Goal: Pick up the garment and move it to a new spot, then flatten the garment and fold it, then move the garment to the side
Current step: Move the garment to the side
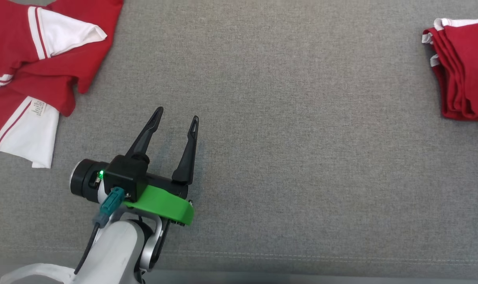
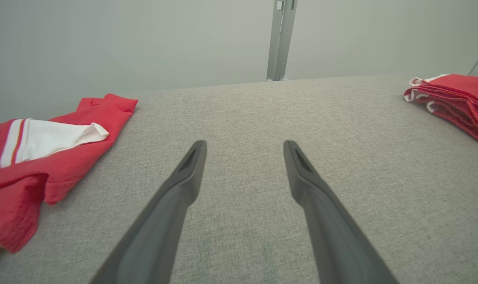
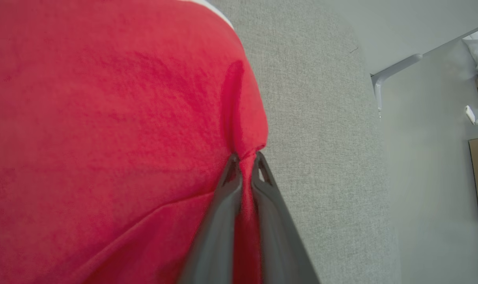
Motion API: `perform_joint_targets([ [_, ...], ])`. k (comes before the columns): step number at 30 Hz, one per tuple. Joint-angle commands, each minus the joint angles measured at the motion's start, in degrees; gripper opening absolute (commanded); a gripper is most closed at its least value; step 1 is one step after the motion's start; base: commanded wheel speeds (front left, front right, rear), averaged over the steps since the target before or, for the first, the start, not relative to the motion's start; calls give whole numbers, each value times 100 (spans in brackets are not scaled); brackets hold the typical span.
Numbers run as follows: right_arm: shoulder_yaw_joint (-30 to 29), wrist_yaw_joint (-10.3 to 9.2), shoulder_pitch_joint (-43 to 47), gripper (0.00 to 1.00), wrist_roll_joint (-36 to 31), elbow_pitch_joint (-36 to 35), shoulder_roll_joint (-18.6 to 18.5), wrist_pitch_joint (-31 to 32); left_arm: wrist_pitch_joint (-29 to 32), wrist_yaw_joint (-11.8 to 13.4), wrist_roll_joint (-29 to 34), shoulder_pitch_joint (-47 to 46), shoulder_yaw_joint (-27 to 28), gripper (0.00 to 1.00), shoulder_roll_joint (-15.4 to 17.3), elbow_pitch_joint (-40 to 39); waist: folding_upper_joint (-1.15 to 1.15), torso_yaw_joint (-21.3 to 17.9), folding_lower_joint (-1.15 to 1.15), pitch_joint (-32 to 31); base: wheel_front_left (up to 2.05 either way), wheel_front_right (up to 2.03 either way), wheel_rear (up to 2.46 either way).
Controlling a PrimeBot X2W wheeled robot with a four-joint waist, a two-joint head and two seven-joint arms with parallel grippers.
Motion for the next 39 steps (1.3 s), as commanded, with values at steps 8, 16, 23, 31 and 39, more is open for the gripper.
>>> perform_joint_targets([
  [8,0,-10,126,0,-236,137,-501,-138,138,-3,101,-29,-81,100,173,-148,0,73,0,129,0,0,0],
  [16,-290,-10,403,100,-248,167,-332,-658,91,54,90,103,-127,100,161,-174,0,142,0,-143,0,0,0],
  [23,-296,-10,714,100,-6,16,-37,-1474,-14,197,-37,204,-61,100,40,4,0,249,0,-640,0,0,0],
  [31,-350,-9,1195,100,784,-312,610,-2160,-20,416,-571,521,311,100,-111,261,0,352,0,-1355,0,0,0],
  [39,-307,-9,2036,100,1255,-1010,1539,-2497,46,632,-752,825,554,100,17,607,0,442,0,-1992,0,0,0],
])
